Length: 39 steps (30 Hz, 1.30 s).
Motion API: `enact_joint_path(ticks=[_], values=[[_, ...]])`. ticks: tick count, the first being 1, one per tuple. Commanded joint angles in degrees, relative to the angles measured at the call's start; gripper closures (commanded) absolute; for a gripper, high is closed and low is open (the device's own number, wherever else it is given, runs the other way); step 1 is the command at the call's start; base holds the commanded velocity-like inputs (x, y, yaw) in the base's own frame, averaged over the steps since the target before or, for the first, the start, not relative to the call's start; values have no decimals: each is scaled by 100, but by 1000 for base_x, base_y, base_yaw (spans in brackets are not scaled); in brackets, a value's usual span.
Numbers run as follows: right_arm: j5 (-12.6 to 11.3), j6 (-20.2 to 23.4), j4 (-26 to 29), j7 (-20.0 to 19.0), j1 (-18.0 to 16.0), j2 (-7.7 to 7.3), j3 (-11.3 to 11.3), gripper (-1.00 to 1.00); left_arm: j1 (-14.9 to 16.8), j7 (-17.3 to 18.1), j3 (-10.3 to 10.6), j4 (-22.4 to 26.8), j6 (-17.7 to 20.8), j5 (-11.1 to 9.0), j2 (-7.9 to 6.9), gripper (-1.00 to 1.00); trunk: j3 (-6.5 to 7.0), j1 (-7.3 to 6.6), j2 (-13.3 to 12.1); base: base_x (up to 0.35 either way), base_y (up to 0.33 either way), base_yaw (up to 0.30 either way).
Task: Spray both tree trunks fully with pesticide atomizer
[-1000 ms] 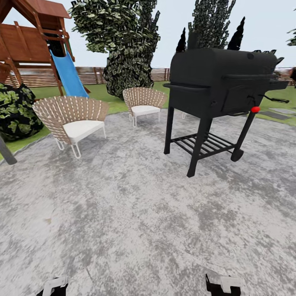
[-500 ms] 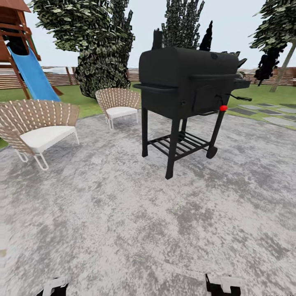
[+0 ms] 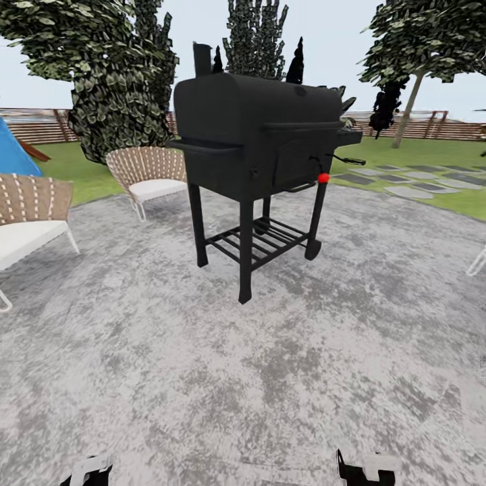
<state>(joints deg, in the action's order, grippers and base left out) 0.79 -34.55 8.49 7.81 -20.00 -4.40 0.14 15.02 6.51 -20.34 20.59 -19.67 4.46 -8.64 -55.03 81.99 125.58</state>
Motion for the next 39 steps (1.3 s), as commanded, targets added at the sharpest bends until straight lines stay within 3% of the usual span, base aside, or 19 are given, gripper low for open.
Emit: enact_joint_path(ticks=[1,39], values=[[9,-12,-6,19,-4,1,4,-100,4,34,-49,-2,-19,46,3,100,-5,2,2,308,-85,-300],[9,-15,-6,19,-4,1,4,-100,5,34,-54,-2,-22,46,3,100,-5,2,2,312,-75,-300]])
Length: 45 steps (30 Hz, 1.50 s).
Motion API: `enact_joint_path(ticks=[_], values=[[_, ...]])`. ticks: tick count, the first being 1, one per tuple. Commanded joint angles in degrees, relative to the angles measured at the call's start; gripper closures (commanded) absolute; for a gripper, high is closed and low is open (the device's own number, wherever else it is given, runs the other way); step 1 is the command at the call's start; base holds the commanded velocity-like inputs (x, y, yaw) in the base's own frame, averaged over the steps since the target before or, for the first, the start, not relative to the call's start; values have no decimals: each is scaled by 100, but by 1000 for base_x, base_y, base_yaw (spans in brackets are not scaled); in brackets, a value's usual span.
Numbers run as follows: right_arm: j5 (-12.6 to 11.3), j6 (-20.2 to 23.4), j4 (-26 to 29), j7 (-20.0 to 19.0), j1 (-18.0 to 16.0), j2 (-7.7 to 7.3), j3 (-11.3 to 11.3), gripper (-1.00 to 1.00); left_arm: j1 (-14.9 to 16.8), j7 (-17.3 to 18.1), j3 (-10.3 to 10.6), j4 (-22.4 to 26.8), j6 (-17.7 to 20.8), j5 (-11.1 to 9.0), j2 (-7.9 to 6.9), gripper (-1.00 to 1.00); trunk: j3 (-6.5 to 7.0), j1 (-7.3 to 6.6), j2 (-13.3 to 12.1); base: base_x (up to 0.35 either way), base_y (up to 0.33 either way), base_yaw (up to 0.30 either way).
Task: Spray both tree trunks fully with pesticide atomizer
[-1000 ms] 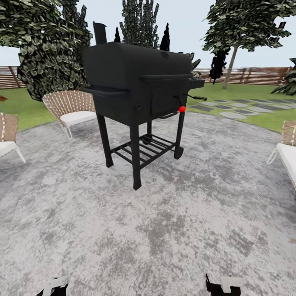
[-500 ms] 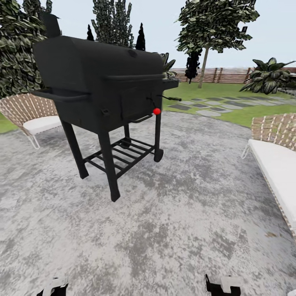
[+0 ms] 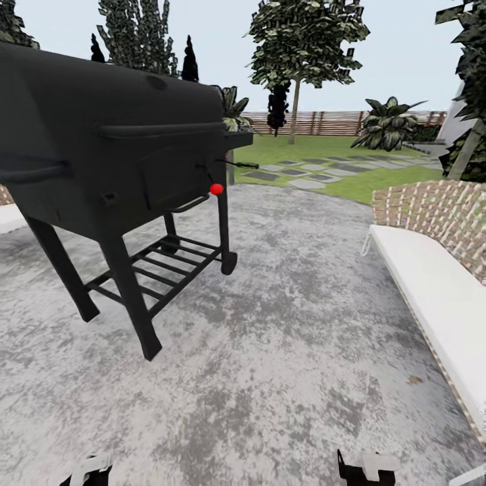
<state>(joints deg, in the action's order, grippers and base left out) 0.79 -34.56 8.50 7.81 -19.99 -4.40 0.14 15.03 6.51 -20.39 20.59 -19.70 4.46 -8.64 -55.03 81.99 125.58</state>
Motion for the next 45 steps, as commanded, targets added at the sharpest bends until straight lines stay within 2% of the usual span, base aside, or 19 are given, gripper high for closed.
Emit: enact_joint_path(ticks=[1,11,20,29,45], values=[[9,-14,-6,19,-5,1,4,-100,2,35,-51,-3,-19,46,3,100,-5,2,2,328,0,-300],[9,-12,-6,19,-5,2,4,-100,3,35,-53,-3,-20,45,3,100,-5,2,2,327,0,-300],[9,-11,-6,19,-5,1,4,-100,3,35,-44,3,-16,38,3,100,-5,2,2,58,0,-300],[9,-11,-6,19,-5,9,4,-100,5,26,-53,6,-8,46,3,100,-5,2,2,309,0,-296],[25,-15,-13,19,-5,0,4,-100,4,26,-61,6,-8,45,3,100,-5,2,2,340,0,-23]])
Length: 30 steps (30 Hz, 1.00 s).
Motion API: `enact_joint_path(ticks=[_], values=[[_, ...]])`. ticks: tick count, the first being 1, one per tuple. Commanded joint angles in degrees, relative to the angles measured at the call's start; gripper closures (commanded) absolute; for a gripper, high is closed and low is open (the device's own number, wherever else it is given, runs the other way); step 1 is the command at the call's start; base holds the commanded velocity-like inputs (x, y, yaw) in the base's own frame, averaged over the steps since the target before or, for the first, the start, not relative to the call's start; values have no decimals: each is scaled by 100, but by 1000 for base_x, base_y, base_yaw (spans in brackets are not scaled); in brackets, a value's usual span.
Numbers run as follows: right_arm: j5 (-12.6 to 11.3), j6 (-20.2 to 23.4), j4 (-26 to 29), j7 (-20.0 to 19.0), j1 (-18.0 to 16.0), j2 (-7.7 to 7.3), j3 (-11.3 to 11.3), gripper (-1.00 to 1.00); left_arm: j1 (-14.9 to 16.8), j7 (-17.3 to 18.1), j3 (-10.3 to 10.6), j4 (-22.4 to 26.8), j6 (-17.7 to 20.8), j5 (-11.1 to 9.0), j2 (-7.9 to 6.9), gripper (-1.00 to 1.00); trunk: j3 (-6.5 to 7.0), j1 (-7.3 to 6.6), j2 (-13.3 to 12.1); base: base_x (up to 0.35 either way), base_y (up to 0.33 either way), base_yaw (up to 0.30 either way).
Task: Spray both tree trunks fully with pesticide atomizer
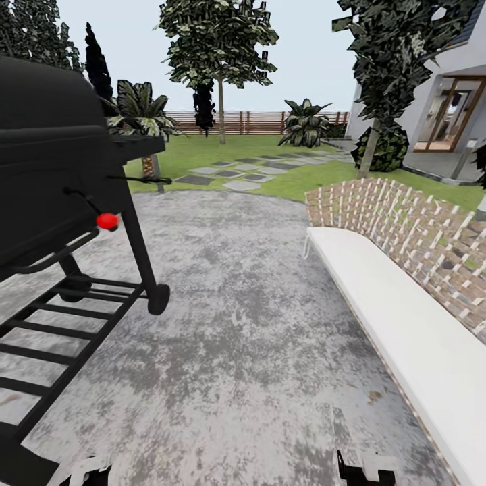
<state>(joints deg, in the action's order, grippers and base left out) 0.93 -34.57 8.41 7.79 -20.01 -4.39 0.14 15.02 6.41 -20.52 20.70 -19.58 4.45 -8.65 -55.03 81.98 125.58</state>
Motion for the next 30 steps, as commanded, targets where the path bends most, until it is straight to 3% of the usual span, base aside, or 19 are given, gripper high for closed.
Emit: enact_joint_path(ticks=[1,17,30], values=[[10,-13,-3,20,-3,0,4,-100,7,35,-49,-4,-20,47,3,100,-5,3,2,340,0,0],[3,-12,1,20,-3,8,4,-100,5,35,-49,-4,-20,39,3,100,-5,3,2,340,0,-2],[3,-13,-5,20,-3,9,4,-100,7,35,-49,-4,-20,30,3,100,-1,3,2,340,0,-104]])
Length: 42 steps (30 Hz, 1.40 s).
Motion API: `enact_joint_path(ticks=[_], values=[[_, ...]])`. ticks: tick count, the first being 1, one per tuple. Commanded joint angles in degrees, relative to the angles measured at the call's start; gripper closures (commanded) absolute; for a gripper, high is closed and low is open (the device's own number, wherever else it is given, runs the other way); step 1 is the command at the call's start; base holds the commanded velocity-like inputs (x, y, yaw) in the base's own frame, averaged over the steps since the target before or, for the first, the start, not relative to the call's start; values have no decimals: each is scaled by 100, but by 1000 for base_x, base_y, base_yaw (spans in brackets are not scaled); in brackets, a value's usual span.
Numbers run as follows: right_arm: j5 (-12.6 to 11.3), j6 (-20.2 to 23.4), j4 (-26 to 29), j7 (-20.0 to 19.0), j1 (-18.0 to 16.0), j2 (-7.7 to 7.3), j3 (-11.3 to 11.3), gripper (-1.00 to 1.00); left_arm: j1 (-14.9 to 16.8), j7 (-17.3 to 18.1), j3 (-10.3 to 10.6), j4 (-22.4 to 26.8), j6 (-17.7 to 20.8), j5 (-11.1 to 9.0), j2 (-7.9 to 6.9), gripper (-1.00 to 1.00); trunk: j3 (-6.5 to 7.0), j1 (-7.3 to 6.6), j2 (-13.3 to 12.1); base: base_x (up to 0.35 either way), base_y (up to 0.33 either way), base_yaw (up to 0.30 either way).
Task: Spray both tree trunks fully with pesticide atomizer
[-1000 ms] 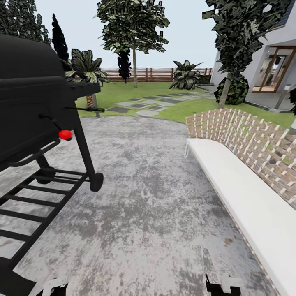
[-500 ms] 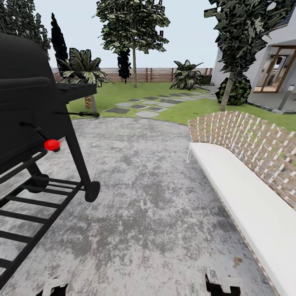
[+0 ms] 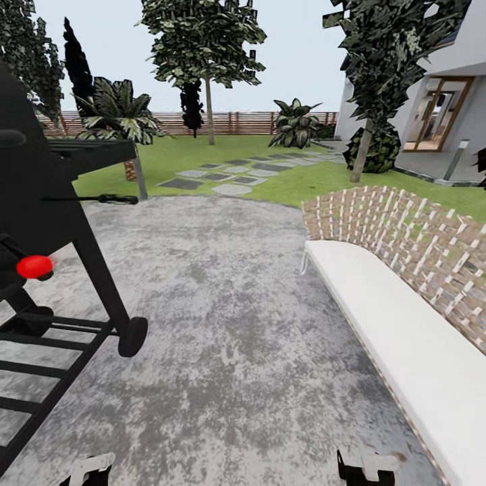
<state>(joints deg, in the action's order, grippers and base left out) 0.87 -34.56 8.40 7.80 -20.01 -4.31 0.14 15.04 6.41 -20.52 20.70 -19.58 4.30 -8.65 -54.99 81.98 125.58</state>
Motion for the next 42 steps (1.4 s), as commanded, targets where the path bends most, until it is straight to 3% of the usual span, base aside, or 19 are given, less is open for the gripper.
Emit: enact_joint_path(ticks=[1,18,42], values=[[10,-13,-5,20,-3,0,4,-100,4,36,-49,-4,-19,45,3,100,-4,3,2,340,0,-4],[14,-12,-5,20,-3,0,5,-100,4,36,-49,-4,-27,52,3,100,125,3,2,340,0,0],[14,-15,-5,20,-3,0,4,-100,4,36,-49,-4,-27,53,3,100,131,3,2,340,-29,0]])
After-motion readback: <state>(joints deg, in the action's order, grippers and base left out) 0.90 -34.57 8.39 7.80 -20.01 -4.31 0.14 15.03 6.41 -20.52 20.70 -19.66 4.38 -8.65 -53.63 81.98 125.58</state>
